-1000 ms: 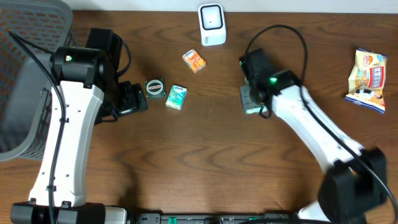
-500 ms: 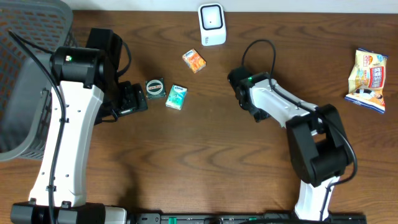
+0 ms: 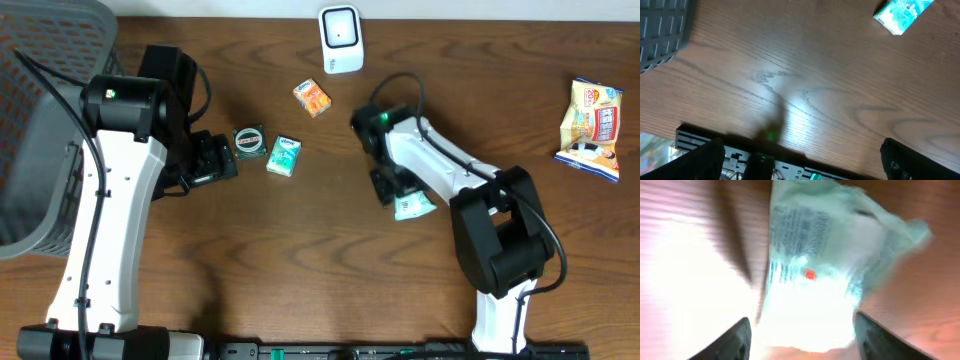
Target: Scan the item barcode
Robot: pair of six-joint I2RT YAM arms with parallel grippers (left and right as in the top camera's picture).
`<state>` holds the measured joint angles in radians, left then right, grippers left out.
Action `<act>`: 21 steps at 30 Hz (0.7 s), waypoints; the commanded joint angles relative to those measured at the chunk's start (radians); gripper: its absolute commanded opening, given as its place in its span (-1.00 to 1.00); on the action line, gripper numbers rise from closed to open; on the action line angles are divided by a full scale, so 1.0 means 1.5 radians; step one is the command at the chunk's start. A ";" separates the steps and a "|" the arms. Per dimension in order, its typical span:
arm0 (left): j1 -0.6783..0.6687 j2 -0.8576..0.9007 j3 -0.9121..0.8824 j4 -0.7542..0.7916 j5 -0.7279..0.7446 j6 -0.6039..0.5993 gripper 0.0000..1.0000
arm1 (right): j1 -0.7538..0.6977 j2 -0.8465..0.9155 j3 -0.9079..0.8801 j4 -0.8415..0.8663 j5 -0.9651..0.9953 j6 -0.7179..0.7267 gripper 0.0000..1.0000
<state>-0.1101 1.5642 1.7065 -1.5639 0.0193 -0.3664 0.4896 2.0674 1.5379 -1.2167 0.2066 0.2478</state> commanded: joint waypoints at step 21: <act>0.002 0.003 -0.001 -0.002 -0.008 -0.002 0.95 | -0.169 -0.002 0.101 -0.061 -0.286 -0.228 0.71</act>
<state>-0.1101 1.5642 1.7065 -1.5635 0.0193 -0.3664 0.3019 2.0674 1.7149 -1.3148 -0.0196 0.0650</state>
